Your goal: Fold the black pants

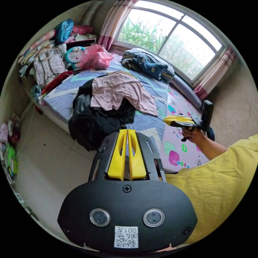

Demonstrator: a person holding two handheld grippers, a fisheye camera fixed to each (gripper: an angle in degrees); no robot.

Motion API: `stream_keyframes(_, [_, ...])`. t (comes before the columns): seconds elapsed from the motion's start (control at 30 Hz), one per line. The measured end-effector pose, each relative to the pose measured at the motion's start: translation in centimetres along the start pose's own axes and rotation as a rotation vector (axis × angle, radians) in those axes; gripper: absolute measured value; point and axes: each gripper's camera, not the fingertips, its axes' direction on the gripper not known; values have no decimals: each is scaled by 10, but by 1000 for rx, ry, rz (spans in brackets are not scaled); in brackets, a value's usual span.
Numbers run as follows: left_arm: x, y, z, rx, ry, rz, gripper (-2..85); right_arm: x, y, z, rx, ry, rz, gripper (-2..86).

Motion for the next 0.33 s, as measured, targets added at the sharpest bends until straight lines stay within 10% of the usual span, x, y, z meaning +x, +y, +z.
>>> stream_keyframes(0.33, [-53,-184,48,-195,27,196,36,128,18,230,-138,134,150,77])
